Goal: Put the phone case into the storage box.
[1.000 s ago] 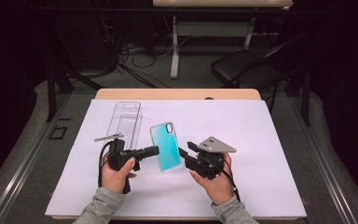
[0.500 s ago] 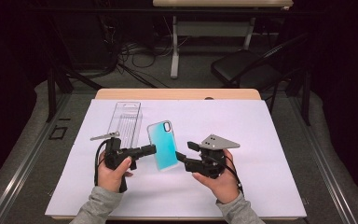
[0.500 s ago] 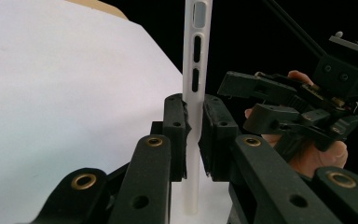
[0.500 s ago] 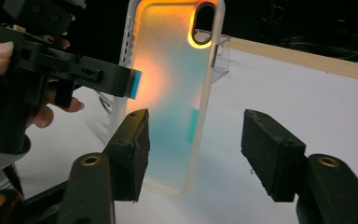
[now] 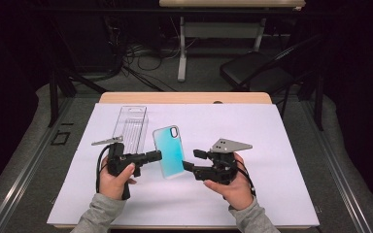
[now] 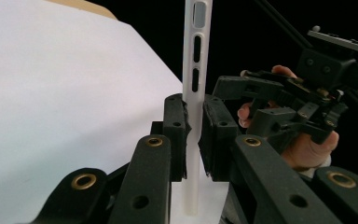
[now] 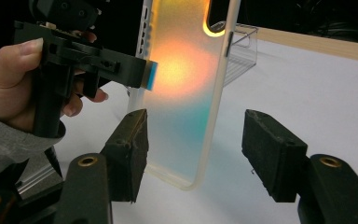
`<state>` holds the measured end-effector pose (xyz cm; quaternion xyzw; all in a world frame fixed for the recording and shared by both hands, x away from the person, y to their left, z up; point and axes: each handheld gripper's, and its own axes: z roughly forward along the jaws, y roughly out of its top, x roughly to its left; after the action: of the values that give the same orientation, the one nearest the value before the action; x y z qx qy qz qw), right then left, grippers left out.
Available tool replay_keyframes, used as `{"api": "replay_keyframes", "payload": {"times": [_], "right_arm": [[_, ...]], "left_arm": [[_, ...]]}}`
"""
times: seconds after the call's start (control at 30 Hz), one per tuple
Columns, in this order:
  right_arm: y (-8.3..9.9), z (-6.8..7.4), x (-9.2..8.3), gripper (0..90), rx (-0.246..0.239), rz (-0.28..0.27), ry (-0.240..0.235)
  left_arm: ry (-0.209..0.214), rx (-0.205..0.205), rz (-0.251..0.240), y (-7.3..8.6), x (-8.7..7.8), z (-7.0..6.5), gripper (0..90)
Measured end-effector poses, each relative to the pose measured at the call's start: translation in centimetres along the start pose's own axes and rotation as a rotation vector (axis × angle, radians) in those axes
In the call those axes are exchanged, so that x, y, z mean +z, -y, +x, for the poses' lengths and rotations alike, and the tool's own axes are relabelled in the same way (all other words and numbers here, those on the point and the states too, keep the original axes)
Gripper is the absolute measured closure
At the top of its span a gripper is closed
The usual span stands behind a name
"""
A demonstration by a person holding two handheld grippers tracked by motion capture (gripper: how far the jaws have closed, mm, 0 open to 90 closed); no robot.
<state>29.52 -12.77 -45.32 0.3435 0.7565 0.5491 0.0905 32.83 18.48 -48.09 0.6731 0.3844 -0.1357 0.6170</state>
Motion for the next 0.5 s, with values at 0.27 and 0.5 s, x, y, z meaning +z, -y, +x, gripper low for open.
{"api": "replay_keyframes", "payload": {"times": [0.27,0.5], "right_arm": [[-0.15,-0.60,-0.36,43.8,0.051,0.009,-0.046],[-0.08,-0.77,-0.29,47.0,0.063,0.033,-0.070]], "left_arm": [[0.031,0.024,0.017,-0.04,0.15,-0.27,82.1],[0.042,0.034,0.024,-0.05,0.23,-0.52,82.1]]}}
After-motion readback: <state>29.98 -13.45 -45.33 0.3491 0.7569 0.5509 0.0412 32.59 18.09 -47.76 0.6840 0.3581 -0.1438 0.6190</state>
